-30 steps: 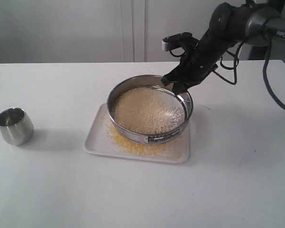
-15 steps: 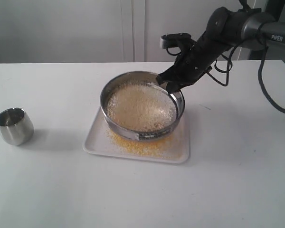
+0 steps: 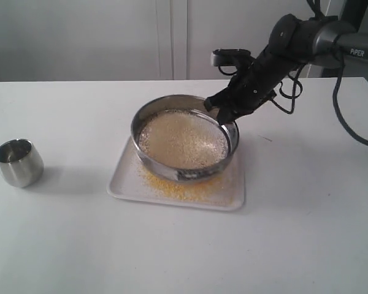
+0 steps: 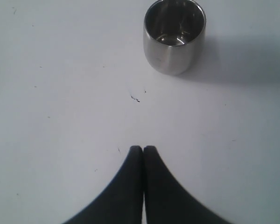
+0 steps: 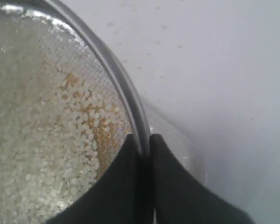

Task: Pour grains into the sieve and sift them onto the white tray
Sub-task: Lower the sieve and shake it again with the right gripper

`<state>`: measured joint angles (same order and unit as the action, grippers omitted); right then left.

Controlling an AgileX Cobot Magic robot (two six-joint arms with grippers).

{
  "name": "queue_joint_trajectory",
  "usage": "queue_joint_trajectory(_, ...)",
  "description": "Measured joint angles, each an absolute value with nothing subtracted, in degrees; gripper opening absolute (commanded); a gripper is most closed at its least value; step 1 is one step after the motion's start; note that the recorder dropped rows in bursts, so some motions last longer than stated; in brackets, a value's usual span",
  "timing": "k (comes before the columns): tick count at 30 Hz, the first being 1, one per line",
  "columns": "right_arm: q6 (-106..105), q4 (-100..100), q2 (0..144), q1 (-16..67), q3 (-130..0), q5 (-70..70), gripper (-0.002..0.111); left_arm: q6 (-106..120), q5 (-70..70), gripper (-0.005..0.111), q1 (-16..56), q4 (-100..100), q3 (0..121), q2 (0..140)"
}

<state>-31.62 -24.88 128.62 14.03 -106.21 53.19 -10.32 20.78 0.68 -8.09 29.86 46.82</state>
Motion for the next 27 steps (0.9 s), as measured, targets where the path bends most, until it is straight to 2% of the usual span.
queue_joint_trajectory(2,-34.25,-24.13,128.62,14.14,-106.21,55.25,0.0,-10.32,20.78,0.0,0.68,-8.09,29.86,46.82)
queue_joint_trajectory(6,-16.79,-22.07,128.98,14.34,-106.13,50.2,0.0,-10.32,20.78,0.0,0.68,-8.09,29.86,46.82)
queue_joint_trajectory(11,-34.32,-26.08,128.98,14.08,-106.24,55.95,0.0,-10.32,20.78,0.0,0.68,-8.09,29.86,46.82)
queue_joint_trajectory(15,-22.75,-24.16,129.1,14.69,-106.1,54.41,0.0,-10.32,20.78,0.0,0.68,-8.09,29.86,46.82)
queue_joint_trajectory(20,-33.64,-26.33,128.99,14.05,-106.22,57.38,0.0,-10.32,20.78,0.0,0.68,-8.09,29.86,46.82)
queue_joint_trajectory(24,-19.21,-22.63,129.1,14.31,-106.11,53.51,0.0,-10.32,20.78,0.0,0.68,-8.09,29.86,46.82)
queue_joint_trajectory(27,-22.94,-24.85,129.1,13.79,-106.22,52.01,0.0,-10.32,20.78,0.0,0.68,-8.09,29.86,46.82)
